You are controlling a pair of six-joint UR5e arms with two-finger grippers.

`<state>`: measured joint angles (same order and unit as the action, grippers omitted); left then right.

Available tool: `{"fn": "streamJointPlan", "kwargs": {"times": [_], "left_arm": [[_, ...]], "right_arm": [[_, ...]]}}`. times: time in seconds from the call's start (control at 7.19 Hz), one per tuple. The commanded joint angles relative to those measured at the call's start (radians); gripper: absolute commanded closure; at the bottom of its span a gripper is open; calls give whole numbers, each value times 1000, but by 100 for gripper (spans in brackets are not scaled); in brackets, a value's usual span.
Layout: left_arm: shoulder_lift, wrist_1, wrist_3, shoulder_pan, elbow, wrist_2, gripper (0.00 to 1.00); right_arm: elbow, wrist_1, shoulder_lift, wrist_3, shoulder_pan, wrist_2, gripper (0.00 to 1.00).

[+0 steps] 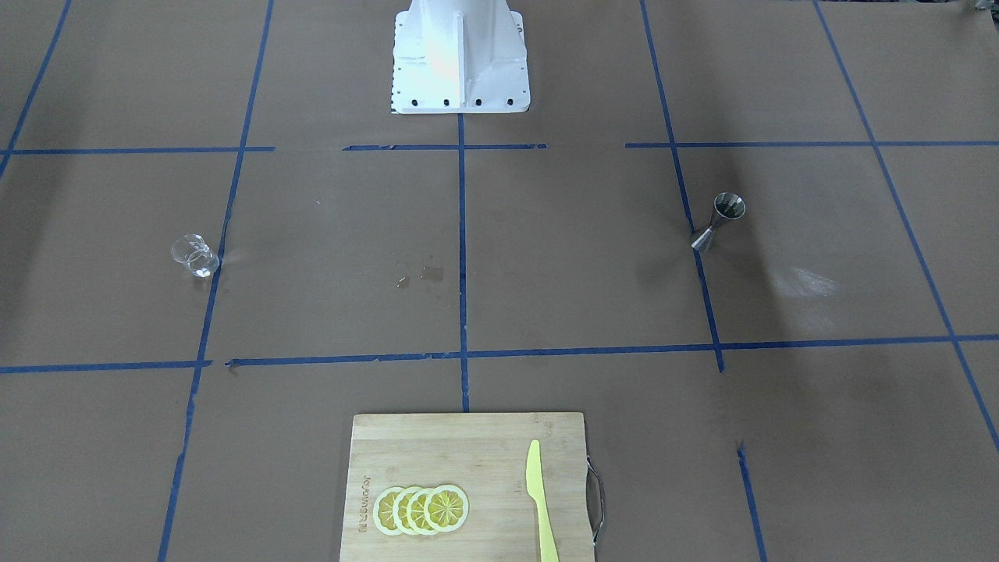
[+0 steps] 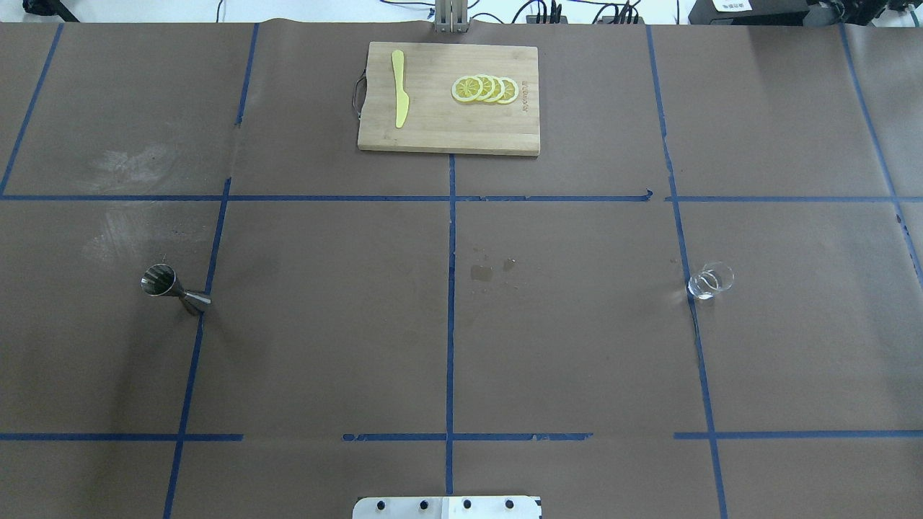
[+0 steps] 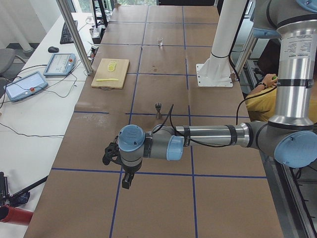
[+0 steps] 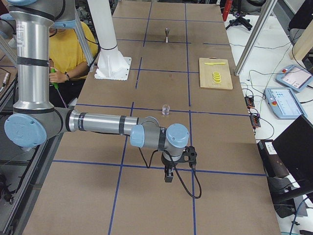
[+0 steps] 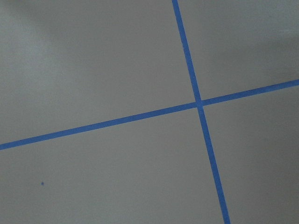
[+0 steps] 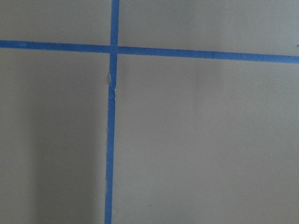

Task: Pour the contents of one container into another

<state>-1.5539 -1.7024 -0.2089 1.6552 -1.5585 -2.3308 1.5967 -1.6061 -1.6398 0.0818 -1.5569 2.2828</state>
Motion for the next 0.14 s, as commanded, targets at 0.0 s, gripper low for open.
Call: {"fn": "streamJointPlan", "kwargs": {"times": [0.0], "left_arm": [[0,-29,0,0,0,1,0]], "right_arm": [[2,0,2,-4,17,0,0]]}}
